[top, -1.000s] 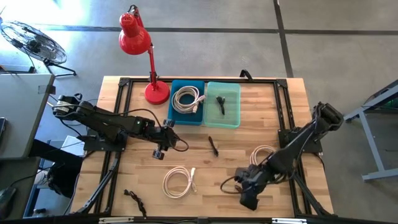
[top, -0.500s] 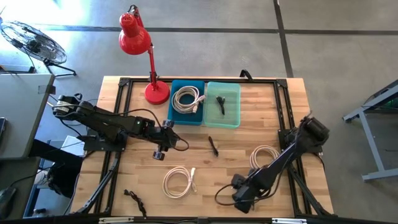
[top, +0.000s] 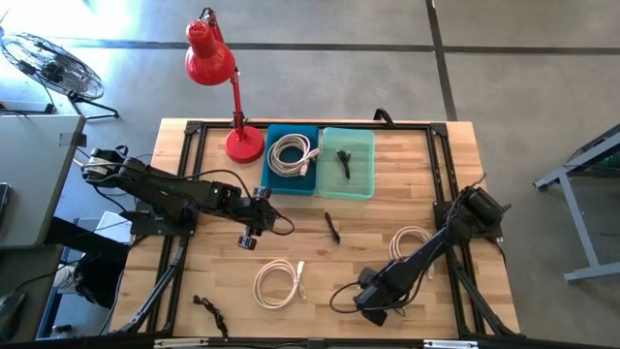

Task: Pick & Place USB Port
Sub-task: Put the black USB cable into the green bin

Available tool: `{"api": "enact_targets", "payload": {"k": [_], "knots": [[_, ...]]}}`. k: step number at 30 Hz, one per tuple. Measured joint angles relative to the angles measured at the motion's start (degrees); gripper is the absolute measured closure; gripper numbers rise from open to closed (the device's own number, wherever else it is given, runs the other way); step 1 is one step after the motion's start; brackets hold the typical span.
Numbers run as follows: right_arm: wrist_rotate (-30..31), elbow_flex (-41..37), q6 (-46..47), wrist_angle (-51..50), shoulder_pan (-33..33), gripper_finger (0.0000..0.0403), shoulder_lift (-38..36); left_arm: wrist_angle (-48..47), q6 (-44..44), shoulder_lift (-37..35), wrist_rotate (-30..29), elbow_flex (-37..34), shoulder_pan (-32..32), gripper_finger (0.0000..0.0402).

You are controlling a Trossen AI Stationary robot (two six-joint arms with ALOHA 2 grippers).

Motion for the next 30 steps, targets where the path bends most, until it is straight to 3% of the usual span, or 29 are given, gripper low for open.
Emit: {"api": "enact_targets", "payload": {"k": [7, 11, 17, 23, 30], "knots": [[0.6, -0.4, -4.8, -2.8, -2.9, 0.0375, -3.0, 0.0, 0.0, 0.0, 0.7, 0.0, 0.0, 0.0266], [5.8, 0.1, -7.6, -6.8, -5.8, 0.0375, -7.1, 0.1, 0.0, 0.0, 0.8, 0.0, 0.0, 0.0266], [12.0, 7.3, -13.9, -19.6, -10.7, 0.0375, -15.3, 0.4, -1.7, 0.0, 0.4, -0.9, 0.0, 0.0266], [24.7, 17.3, -25.7, -27.1, -19.6, 0.0375, -23.3, 2.5, -2.0, 0.0, -2.5, -4.0, 0.0, 0.0266], [28.0, 25.0, -45.3, -25.0, -34.0, 0.0375, -26.5, 3.6, -2.1, 0.0, -1.7, -6.0, 0.0, 0.0266]]}}
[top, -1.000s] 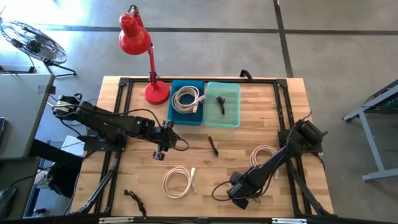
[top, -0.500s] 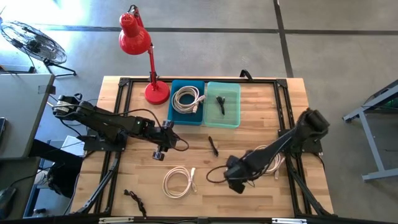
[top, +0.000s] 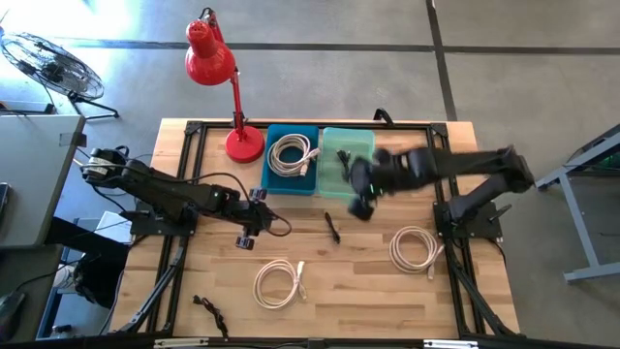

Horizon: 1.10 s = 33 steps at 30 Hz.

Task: Pick & Place USB Port
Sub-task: Put the black USB cable into the green bin

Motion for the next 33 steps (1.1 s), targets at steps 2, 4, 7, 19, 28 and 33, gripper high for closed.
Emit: {"api": "enact_targets", "payload": {"k": [2, 4, 7, 19, 28, 33], "knots": [[-1.7, 1.5, -4.0, 0.2, -4.3, 0.0375, 0.0, -0.1, 0.0, 0.0, 0.0, -0.5, 0.0, 0.0266], [-4.3, 2.4, -7.9, 1.1, -8.5, 0.0375, 0.0, -0.1, 0.0, 0.0, 0.0, -1.2, 0.0, 0.0266], [-8.2, 2.5, -12.4, 3.7, -14.6, 0.0375, 0.0, -0.2, 0.0, 0.0, 0.0, -2.0, 0.0, 0.0266], [-23.8, -9.0, -19.2, 14.3, -30.7, 0.0375, 4.4, -0.2, 3.4, 0.0, -1.8, -2.4, 0.0, 0.0266], [-28.6, -17.8, -19.3, 23.5, -33.1, 0.0375, 9.6, 1.0, 5.8, 0.0, -4.1, -2.4, 0.0, 0.0266], [-29.4, -20.5, -19.3, 27.0, -33.8, 0.0375, 11.7, 1.1, 5.8, 0.0, -4.1, -2.4, 0.0, 0.0266]]}}
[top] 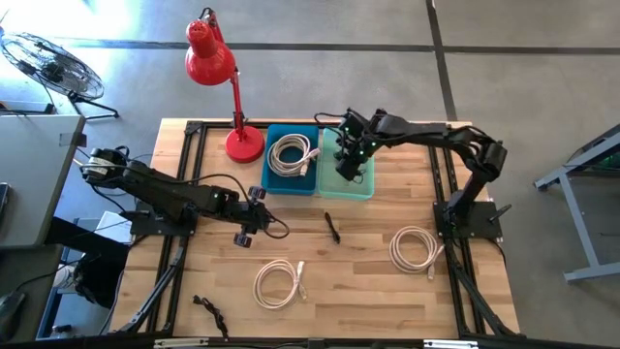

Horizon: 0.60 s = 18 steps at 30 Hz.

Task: Pick & Place USB Port
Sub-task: Put the black USB cable into the green bin

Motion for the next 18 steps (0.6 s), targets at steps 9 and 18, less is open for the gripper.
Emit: {"api": "enact_targets", "payload": {"k": [9, 18], "knots": [[3.1, -3.3, -0.7, 5.2, 0.6, 0.0300, 0.8, 0.0, -0.2, 0.0, 0.1, 0.0, 0.0, 0.0266], [5.5, 0.4, -0.9, 3.6, 2.7, 0.0183, 0.8, -0.1, -0.2, 0.0, 0.1, 0.0, 0.0, 0.0266]]}}
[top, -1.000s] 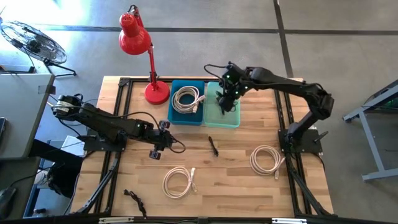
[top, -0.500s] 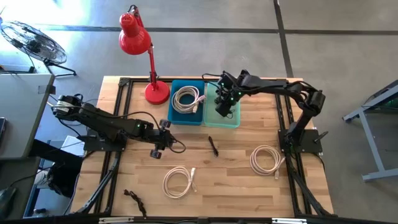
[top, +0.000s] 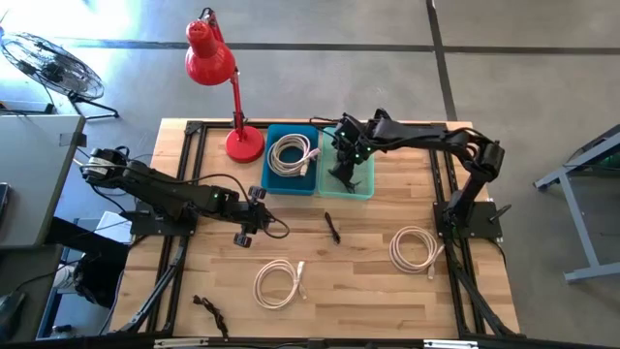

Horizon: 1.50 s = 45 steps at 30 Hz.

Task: Pick & Place USB Port
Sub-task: Put the black USB cable into the green bin

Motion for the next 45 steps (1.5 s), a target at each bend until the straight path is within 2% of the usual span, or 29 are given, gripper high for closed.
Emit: {"api": "enact_targets", "payload": {"k": [3, 9, 14, 18, 23, 28, 39, 45], "knots": [[-1.5, 4.2, 1.4, -3.1, 0.6, 0.0167, 0.0, 0.0, 0.0, 0.0, 0.0, 0.0, 0.0, 0.0266], [-3.2, 15.2, 1.4, -13.2, 4.8, 0.0165, 0.0, 0.0, -0.1, 0.0, 0.0, 0.0, 0.0, 0.0266], [-3.8, 23.6, 1.4, -18.6, 12.3, 0.0165, 0.0, -0.6, -0.4, 0.0, 0.1, 0.0, 0.0, 0.0266], [0.6, 28.1, 1.4, -19.9, 19.8, 0.0165, -0.1, -0.7, -0.4, 0.0, 0.1, 0.0, 0.0, 0.0266], [4.2, 29.1, 3.8, -19.6, 27.0, 0.0165, 0.1, -0.9, -0.8, 0.0, 1.5, 0.0, 0.0, 0.0266], [7.8, 28.7, 9.2, -22.5, 30.7, 0.0166, 3.3, -0.9, -1.7, 0.0, 2.7, 0.0, 0.0, 0.0266], [7.1, 28.7, 24.6, -27.3, 29.9, 0.0193, 18.6, -0.8, -3.4, 0.0, 2.6, 0.0, 0.0, 0.0266], [6.6, 28.6, 26.6, -30.8, 29.5, 0.0203, 24.5, -1.2, -4.4, 0.0, 2.6, 0.0, 0.0, 0.0266]]}}
